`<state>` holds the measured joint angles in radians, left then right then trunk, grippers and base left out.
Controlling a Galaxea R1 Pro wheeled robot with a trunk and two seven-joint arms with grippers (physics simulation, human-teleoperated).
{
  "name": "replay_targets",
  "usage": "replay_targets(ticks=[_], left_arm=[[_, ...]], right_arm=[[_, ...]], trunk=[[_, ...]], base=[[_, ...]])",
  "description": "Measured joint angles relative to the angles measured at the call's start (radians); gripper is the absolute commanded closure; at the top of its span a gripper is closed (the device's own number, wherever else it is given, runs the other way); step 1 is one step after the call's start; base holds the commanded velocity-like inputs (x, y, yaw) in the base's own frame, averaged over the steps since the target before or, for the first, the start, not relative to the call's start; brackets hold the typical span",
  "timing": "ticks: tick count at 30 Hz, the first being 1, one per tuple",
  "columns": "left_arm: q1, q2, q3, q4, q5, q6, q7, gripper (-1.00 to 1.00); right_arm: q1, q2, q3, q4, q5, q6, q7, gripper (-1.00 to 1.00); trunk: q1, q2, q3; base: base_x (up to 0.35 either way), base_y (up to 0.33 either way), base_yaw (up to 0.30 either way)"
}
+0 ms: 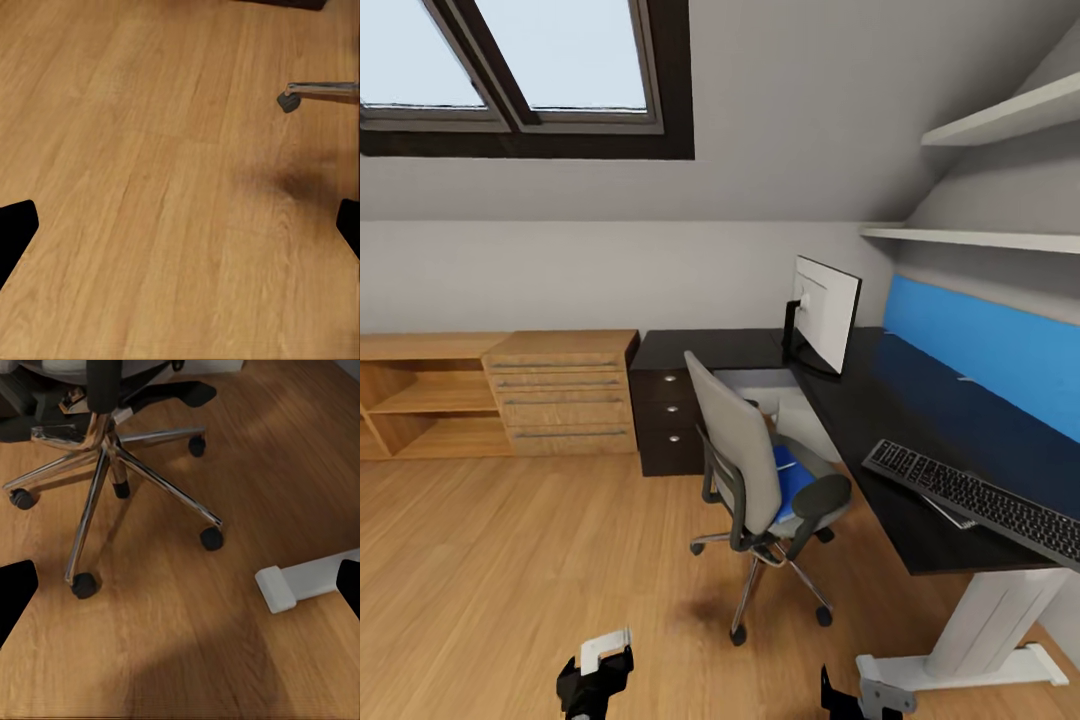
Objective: In the bedroom, organize the workspace by keeping the computer under the desk, ensuring the monitor is on the desk, placing the keyboard on the desk next to the monitor, placing the mouse on the desk next to the keyboard, moving the folder from the swivel chair onto the desk next to the mouse, stacking the notebook on top of the folder with the pen on top of the notebook, and positioning the swivel chair next to the desk.
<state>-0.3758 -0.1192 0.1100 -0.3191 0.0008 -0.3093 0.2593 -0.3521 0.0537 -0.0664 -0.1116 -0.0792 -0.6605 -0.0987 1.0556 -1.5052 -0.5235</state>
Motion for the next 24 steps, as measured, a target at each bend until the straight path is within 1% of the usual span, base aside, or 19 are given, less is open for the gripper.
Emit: replay_targets(ticks=[1,2,3,5,6,8,10,13,15,17,19,21,24], left_arm=[[0.002,-0.001,0.0,-0.014,0.0,-0.007,0.0,-1.0],[0.01,-0.006,0.0,-0.047,0.0,-0.016,0.0,-1.0],[0.028,-0.013,0.001,-0.092,0.0,-0.019,-0.001,-1.0],[0.057,-0.019,0.001,-0.155,0.001,-0.018,0.0,-1.0],[0.096,-0.022,0.0,-0.236,0.0,-0.004,0.0,-1.0],[0.146,-0.025,0.0,-0.34,-0.001,0.035,-0.001,-1.0],[0.202,-0.026,0.001,-0.456,0.0,0.109,-0.002,-1.0],[0.28,-0.026,0.002,-0.628,0.0,0.273,-0.005,-1.0],[0.322,-0.025,0.004,-0.712,0.002,0.381,-0.007,-1.0],[0.351,-0.023,0.006,-0.766,0.003,0.477,-0.007,-1.0],[0.37,-0.021,0.007,-0.791,0.004,0.539,-0.005,-1.0],[0.385,-0.02,0.008,-0.792,0.004,0.582,-0.003,-1.0],[0.393,-0.019,0.007,-0.785,0.004,0.585,-0.004,-1.0]], right_arm=[[0.0,0.0,0.0,0.002,0.0,0.0,0.0,-1.0],[0.0,-0.001,0.001,0.004,0.001,0.001,0.0,-1.0],[0.0,-0.001,0.001,0.006,0.001,0.001,0.0,-1.0],[0.0,-0.001,0.001,0.007,0.001,0.001,0.0,-1.0],[0.0,-0.002,0.001,0.007,0.001,0.001,0.0,-1.0],[0.0,-0.002,0.001,0.008,0.001,0.001,0.0,-1.0],[0.0,-0.002,0.002,0.008,0.001,0.001,0.0,-1.0],[0.0,-0.002,0.002,0.008,0.001,0.001,0.0,-1.0],[0.0,-0.002,0.002,0.008,0.001,0.001,0.0,-1.0],[0.0,-0.002,0.002,0.008,0.002,0.002,0.001,-1.0],[0.0,-0.003,0.002,0.009,0.003,0.003,0.002,-1.0],[0.0,-0.004,0.002,0.009,0.006,0.004,0.003,-1.0],[0.0,-0.006,0.003,0.009,0.01,0.004,0.003,-1.0]], trunk=[[0.004,-0.007,-0.003],[0.008,-0.014,-0.006],[0.012,-0.021,-0.009],[0.019,-0.035,-0.016],[0.023,-0.042,-0.019],[0.031,-0.056,-0.025],[0.038,-0.07,-0.031],[0.05,-0.091,-0.041],[0.058,-0.105,-0.047],[0.065,-0.119,-0.053],[0.073,-0.133,-0.06],[0.08,-0.147,-0.066],[0.092,-0.168,-0.075]], base=[[0.0,0.0,-0.004],[0.0,0.0,-0.002],[0.0,0.0,-0.002],[0.0,0.0,-0.001],[0.0,0.0,0.0],[0.0,0.0,0.0],[0.0,0.0,0.0],[0.0,0.0,0.0],[0.0,0.0,0.0],[0.0,0.0,0.0],[0.0,0.0,0.0],[0.0,0.0,0.0],[0.0,0.0,0.0]])
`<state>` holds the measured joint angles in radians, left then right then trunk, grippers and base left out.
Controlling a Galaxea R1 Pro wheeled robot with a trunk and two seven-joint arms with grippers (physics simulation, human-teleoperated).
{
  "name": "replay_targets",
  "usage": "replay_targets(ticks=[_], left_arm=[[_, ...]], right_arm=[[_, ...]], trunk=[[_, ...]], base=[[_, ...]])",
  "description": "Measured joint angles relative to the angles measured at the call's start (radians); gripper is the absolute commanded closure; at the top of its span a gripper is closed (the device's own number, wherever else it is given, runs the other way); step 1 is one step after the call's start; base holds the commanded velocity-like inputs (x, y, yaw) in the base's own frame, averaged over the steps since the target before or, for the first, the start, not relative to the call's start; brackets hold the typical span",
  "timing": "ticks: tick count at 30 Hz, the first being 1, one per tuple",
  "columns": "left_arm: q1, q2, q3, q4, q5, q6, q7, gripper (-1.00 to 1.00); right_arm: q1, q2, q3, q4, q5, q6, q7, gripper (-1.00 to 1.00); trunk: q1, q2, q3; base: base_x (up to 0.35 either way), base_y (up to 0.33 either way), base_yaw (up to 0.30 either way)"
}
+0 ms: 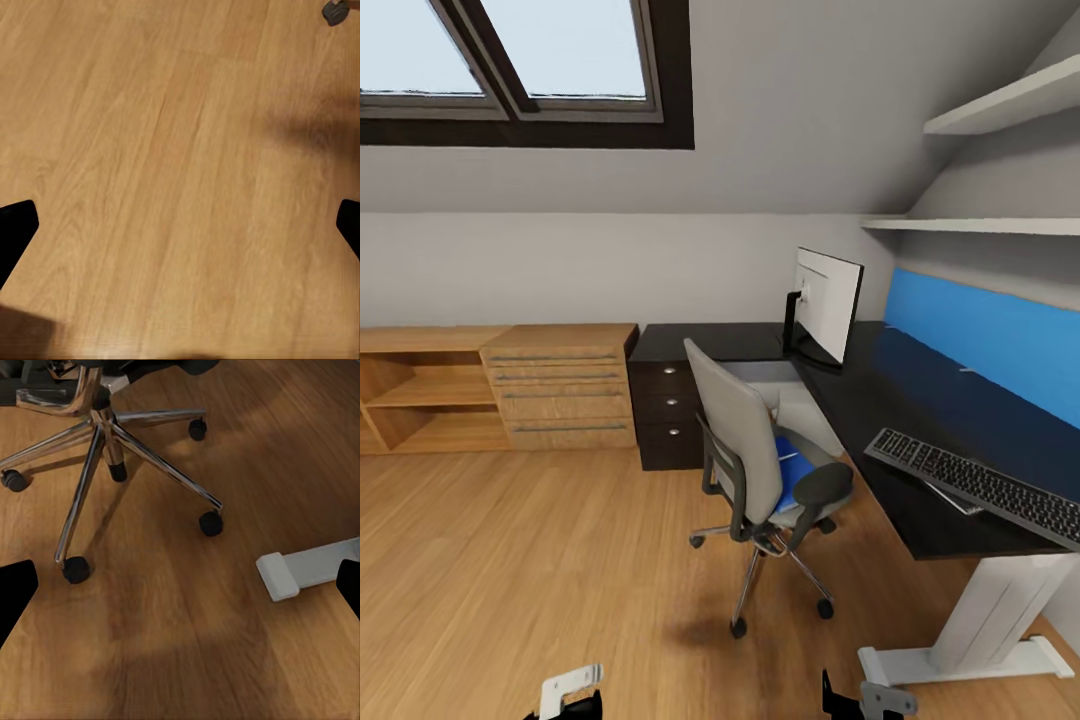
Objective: In the bedroom, organize the workspace by keeping the computer under the desk, ensuring the monitor is on the desk, placing the keyboard on the desk next to the monitor, placing the mouse on the desk next to the keyboard, moving the folder from the swivel chair onto the desk next to the mouse, stacking the notebook on top of the folder with the pen on top of the notebook, and positioning the swivel chair next to the desk.
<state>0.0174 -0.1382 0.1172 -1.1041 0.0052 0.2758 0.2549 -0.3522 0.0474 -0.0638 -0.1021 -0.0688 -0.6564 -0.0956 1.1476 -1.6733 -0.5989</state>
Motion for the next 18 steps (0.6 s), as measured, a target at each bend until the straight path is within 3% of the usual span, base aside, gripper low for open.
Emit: replay_targets(ticks=[9,18], left_arm=[[0.008,-0.001,-0.004,0.006,-0.003,-0.07,0.002,-1.0],[0.009,0.0,-0.004,0.009,-0.002,-0.088,0.004,-1.0]], right_arm=[[0.0,-0.003,-0.001,0.0,0.013,-0.001,0.0,-1.0],[0.0,-0.001,-0.002,-0.001,0.013,-0.009,-0.001,-1.0]], trunk=[[0.035,-0.063,-0.028],[0.069,-0.126,-0.056]], base=[[0.0,0.0,0.0],[0.0,0.0,0.0]])
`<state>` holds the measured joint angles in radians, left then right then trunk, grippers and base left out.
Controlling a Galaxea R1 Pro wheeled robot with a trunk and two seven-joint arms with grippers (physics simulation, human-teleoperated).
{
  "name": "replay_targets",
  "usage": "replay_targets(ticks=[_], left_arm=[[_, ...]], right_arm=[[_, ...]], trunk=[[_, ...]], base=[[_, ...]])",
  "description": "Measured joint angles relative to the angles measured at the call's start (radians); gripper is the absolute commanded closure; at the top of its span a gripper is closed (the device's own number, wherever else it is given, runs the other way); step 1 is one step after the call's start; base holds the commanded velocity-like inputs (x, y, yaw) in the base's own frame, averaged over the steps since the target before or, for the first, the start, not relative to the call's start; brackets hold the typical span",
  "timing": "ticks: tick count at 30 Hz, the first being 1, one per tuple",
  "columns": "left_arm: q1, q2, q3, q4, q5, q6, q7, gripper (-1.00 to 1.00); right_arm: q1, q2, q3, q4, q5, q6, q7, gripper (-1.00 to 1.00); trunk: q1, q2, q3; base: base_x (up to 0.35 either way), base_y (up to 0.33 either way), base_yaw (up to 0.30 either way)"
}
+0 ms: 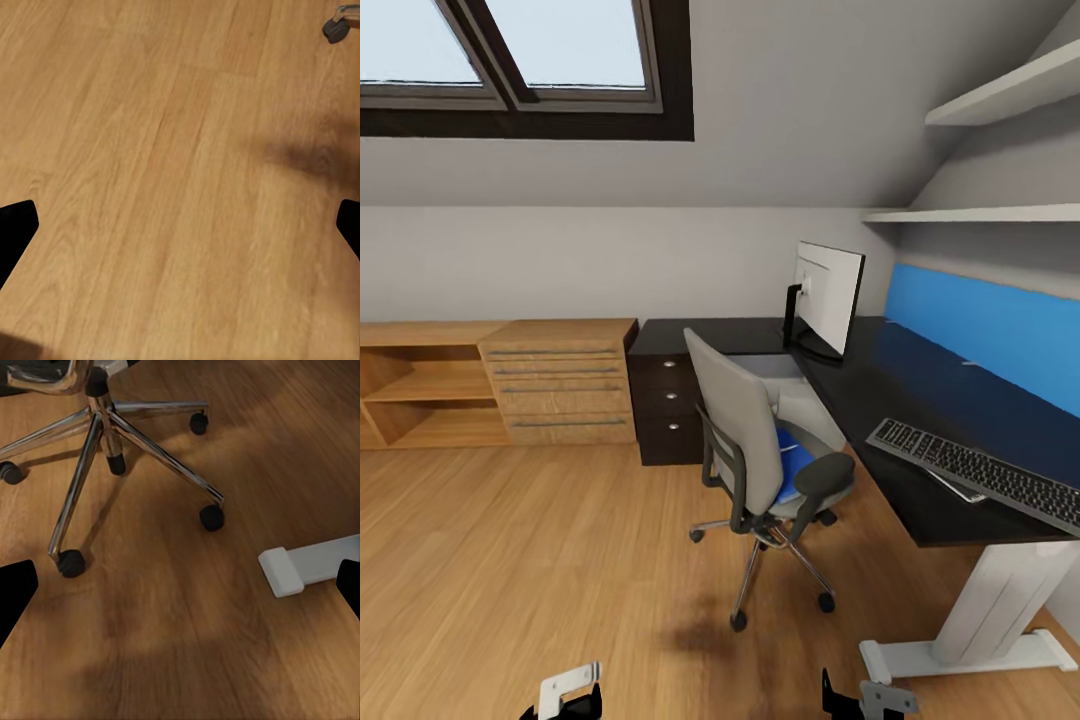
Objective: In the bedroom, organize the workspace by keeping the computer under the desk, ensuring the monitor is on the desk, placing the keyboard on the desk next to the monitor, placing the mouse on the desk next to the keyboard, moving the folder from the swivel chair onto the desk next to the mouse, stacking the notebook on top of the folder with the pen on top of the notebook, and positioning the swivel chair next to the desk.
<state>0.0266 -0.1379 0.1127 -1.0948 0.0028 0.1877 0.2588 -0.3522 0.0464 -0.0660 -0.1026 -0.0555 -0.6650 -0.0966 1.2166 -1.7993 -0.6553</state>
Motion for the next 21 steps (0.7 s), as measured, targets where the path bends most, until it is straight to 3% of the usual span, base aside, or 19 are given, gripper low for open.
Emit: replay_targets(ticks=[11,21], left_arm=[[-0.001,-0.001,-0.002,0.035,-0.001,-0.002,0.0,-1.0],[0.0,-0.001,-0.003,0.05,-0.001,-0.003,0.0,-1.0]], right_arm=[[0.0,0.003,0.0,0.0,0.0,-0.002,-0.001,-1.0],[0.0,0.001,-0.002,-0.001,-0.001,-0.002,-0.002,-1.0]], trunk=[[0.042,-0.077,-0.034],[0.081,-0.147,-0.066]], base=[[0.0,0.0,0.016],[0.0,0.0,0.181]])
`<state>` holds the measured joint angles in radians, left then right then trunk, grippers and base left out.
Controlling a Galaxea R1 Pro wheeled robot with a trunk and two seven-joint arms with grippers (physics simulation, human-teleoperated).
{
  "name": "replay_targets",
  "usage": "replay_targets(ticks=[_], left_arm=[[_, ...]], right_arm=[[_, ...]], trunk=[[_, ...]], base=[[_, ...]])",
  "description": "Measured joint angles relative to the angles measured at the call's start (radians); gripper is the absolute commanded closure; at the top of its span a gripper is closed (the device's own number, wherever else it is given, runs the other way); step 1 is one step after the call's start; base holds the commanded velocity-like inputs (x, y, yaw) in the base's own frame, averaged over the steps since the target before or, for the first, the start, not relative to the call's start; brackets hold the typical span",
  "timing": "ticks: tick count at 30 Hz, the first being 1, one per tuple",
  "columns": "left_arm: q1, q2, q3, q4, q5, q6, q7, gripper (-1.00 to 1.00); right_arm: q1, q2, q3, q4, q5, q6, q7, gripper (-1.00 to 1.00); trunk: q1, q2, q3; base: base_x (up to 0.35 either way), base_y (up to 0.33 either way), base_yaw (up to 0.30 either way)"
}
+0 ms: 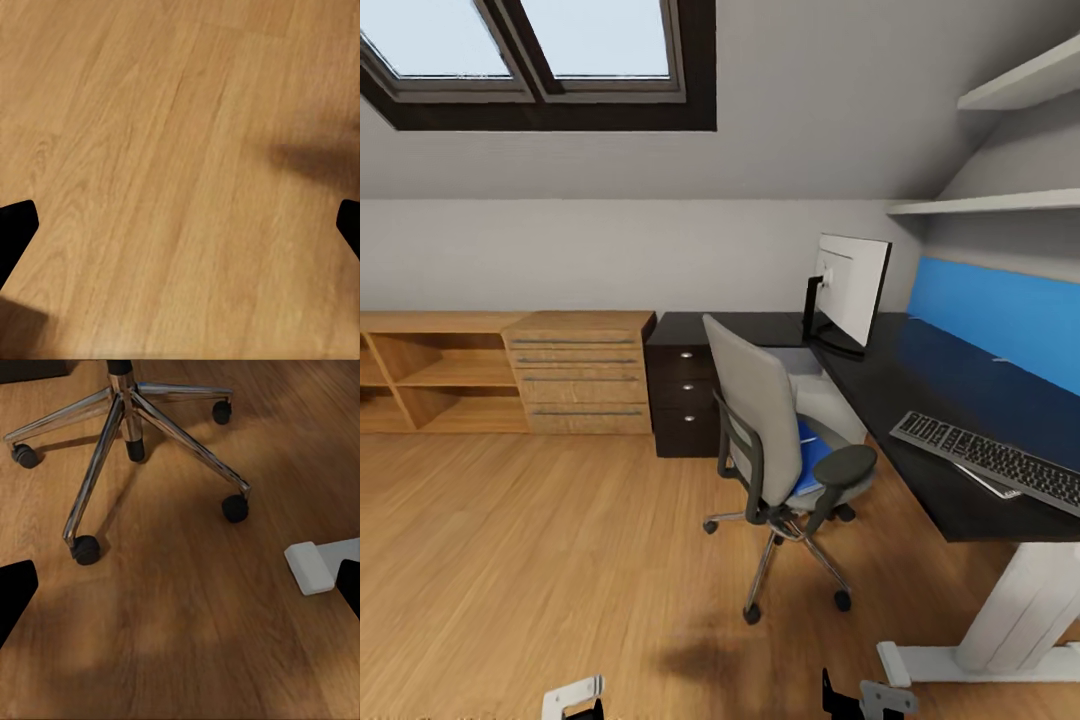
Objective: In the bedroom, organize the workspace by keeping the computer under the desk, ensuring the monitor is on the desk, placing the keyboard on the desk next to the monitor, placing the mouse on the desk next to the keyboard, moving the folder from the swivel chair onto the desk next to the mouse, stacking the notebook on top of the folder with the pen on top of the notebook, and positioning the swivel chair next to the desk.
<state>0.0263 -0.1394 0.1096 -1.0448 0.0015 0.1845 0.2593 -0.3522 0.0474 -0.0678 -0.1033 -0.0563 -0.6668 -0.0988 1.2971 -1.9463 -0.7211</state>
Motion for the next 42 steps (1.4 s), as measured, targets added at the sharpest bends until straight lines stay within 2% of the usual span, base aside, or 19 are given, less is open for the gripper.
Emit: replay_targets(ticks=[12,16,18,19,22,23,24,26,30,32,33,38,42], left_arm=[[0.0,-0.002,0.001,0.023,0.0,0.0,0.0,-1.0],[0.0,-0.022,-0.005,0.013,0.0,0.001,0.003,-1.0],[-0.008,-0.034,-0.028,-0.026,0.0,0.012,0.001,-1.0],[-0.021,-0.035,-0.051,-0.055,-0.002,0.027,0.001,-1.0],[-0.055,-0.035,-0.095,-0.1,-0.004,0.079,0.003,-1.0],[-0.071,-0.035,-0.109,-0.111,-0.004,0.106,0.004,-1.0],[-0.113,-0.035,-0.13,-0.123,-0.004,0.174,0.006,-1.0],[-0.179,-0.035,-0.146,-0.118,-0.004,0.268,0.008,-1.0],[-0.331,-0.035,-0.163,-0.061,-0.002,0.464,0.009,-1.0],[-0.4,-0.035,-0.167,-0.03,0.0,0.525,0.009,-1.0],[-0.451,-0.035,-0.17,-0.009,0.003,0.562,0.01,-1.0],[-0.519,-0.035,-0.171,0.016,0.024,0.606,0.009,-1.0],[-0.539,-0.035,-0.17,0.025,0.05,0.591,0.009,-1.0]], right_arm=[[0.0,-0.002,0.001,0.0,0.0,0.001,0.0,-1.0],[0.0,-0.008,-0.004,-0.012,-0.003,0.001,-0.003,-1.0],[0.0,-0.025,-0.013,-0.06,-0.01,0.008,-0.004,-1.0],[0.0,-0.031,-0.019,-0.107,-0.013,0.019,-0.005,-1.0],[-0.001,-0.036,-0.025,-0.198,-0.019,0.059,-0.01,-1.0],[-0.001,-0.037,-0.026,-0.232,-0.02,0.082,-0.014,-1.0],[-0.002,-0.039,-0.028,-0.3,-0.02,0.143,-0.027,-1.0],[-0.002,-0.04,-0.029,-0.382,-0.022,0.227,-0.045,-1.0],[-0.008,-0.041,-0.03,-0.549,-0.023,0.425,-0.094,-1.0],[-0.017,-0.041,-0.03,-0.618,-0.024,0.522,-0.117,-1.0],[-0.034,-0.042,-0.03,-0.668,-0.025,0.606,-0.134,-1.0],[-0.104,-0.044,-0.031,-0.71,-0.027,0.731,-0.147,-1.0],[-0.168,-0.048,-0.033,-0.637,-0.029,0.775,-0.12,-1.0]], trunk=[[0.046,-0.084,-0.038],[0.061,-0.112,-0.05],[0.069,-0.126,-0.056],[0.073,-0.133,-0.059],[0.084,-0.154,-0.069],[0.088,-0.161,-0.072],[0.092,-0.168,-0.075],[0.1,-0.182,-0.081],[0.115,-0.21,-0.094],[0.123,-0.224,-0.1],[0.127,-0.231,-0.103],[0.146,-0.266,-0.119],[0.161,-0.294,-0.131]], base=[[0.0,0.0,0.02],[0.0,0.0,0.0],[0.0,0.0,0.0],[0.0,0.0,0.0],[0.0,0.0,0.0],[0.0,0.0,0.0],[0.0,0.0,0.0],[0.0,0.0,0.0],[0.0,0.0,0.0],[0.0,0.0,0.0],[0.0,0.0,0.0],[0.0,0.0,0.0],[0.0,0.0,0.0]])
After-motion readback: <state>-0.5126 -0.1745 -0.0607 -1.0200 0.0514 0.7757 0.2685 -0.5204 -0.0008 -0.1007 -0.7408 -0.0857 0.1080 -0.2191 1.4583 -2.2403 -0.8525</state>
